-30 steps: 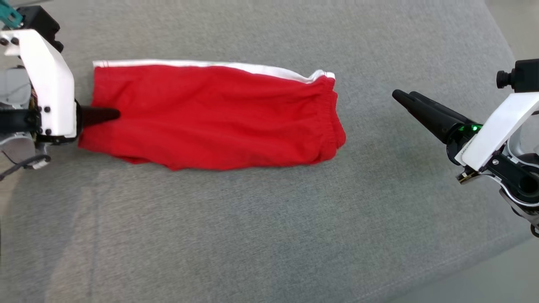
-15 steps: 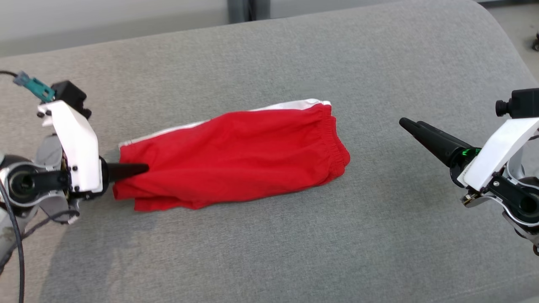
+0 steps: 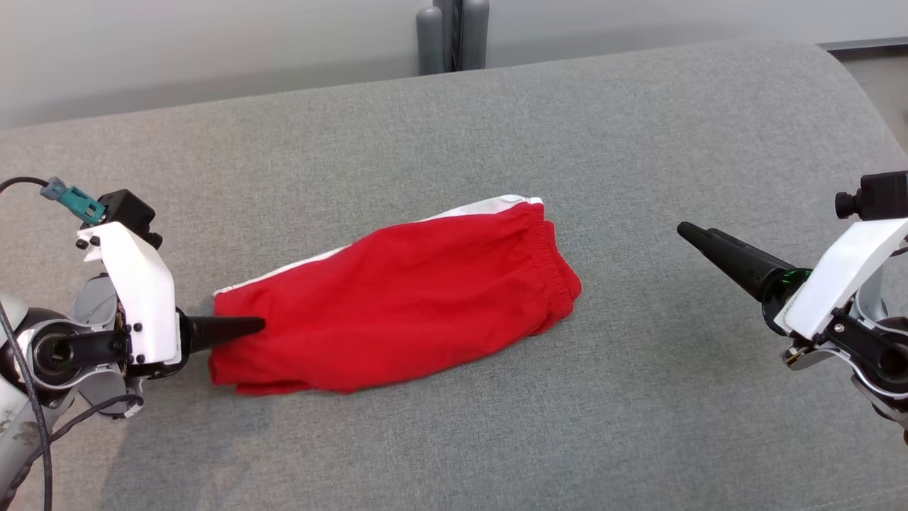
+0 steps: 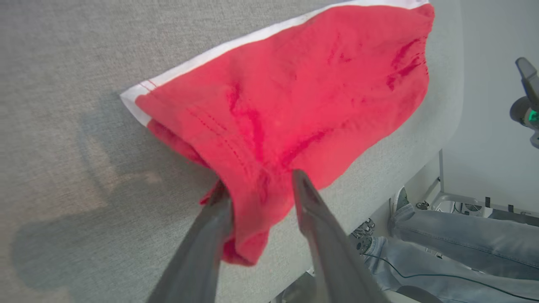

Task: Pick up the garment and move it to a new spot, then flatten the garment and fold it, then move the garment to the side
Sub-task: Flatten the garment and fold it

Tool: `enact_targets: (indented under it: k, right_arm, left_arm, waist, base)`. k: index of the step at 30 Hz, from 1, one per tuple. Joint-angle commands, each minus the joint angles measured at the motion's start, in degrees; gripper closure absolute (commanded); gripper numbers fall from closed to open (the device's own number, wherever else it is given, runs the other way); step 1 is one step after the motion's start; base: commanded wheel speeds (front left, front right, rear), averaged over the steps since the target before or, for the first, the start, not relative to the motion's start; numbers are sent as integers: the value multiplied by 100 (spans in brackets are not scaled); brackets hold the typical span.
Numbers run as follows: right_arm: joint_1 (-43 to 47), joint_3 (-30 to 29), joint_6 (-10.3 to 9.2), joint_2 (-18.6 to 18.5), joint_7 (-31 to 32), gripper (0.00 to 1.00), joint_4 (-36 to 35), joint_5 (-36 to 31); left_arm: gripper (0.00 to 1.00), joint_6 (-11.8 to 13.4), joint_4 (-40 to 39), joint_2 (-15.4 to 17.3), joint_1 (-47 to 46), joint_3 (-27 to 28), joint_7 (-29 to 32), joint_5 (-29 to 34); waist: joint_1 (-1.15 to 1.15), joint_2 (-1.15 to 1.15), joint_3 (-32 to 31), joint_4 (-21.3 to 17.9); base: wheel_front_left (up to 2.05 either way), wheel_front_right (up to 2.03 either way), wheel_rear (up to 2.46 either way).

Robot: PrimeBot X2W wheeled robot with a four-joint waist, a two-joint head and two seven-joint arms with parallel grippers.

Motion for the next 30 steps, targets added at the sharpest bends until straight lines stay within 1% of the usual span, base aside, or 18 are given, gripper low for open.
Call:
enact_targets:
  k: [1,5,8,12,15,18,21,23,25,28,29,30]
  right_arm:
    - [20,14,2,-28,-5,0,9,32]
    - [87,55,2,-63,-93,0,26,27]
    - [97,38,2,-89,-258,0,-15,-59]
    - [130,-91,2,-99,-824,0,60,-293]
    - [183,-107,2,-105,-1196,0,137,-508]
    - [196,-121,2,-110,-1530,0,237,-739]
    - [262,-177,2,-27,-1797,0,425,-905]
    - [306,-216,2,68,-1898,0,627,-992]
    - [304,-232,2,214,-1968,0,822,-1102]
    - [337,-312,1,411,-2078,0,1163,-1373]
    - [337,-312,1,411,-2078,0,1163,-1373]
    - [368,-342,2,491,-2090,0,1264,-1484]
  left_arm:
    - [0,-23,16,-6,87,5,-18,28]
    - [0,-91,-25,9,64,83,-161,74]
    - [0,-207,-156,166,-68,158,-415,292]
    - [0,-317,-470,304,-102,368,-991,559]
    - [0,-298,-742,424,66,488,-1459,774]
    - [0,-176,-1072,545,264,563,-1965,1076]
    - [0,30,-1351,608,549,718,-2612,1312]
    - [0,203,-1512,662,753,847,-3159,1544]
    - [0,445,-1636,765,995,926,-3747,1937]
    - [0,827,-1895,658,1451,1078,-4579,2200]
    - [0,827,-1895,658,1451,1078,-4579,2200]
    - [0,955,-1981,672,1605,1112,-4819,2308]
  waist:
    - [0,0,-64,20]
    - [0,0,-217,83]
    - [0,0,-308,146]
    - [0,0,-407,247]
    - [0,0,-471,357]
    - [0,0,-503,472]
    - [0,0,-530,590]
    - [0,0,-542,659]
    - [0,0,-562,711]
    - [0,0,-593,817]
    - [0,0,-593,817]
    - [0,0,-604,856]
  base:
    - [0,0,0]
    - [0,0,0]
    - [0,0,0]
    - [0,0,0]
    - [0,0,0]
    - [0,0,0]
    - [0,0,0]
    - [0,0,0]
    - [0,0,0]
    - [0,0,0]
    - [0,0,0]
    - [0,0,0]
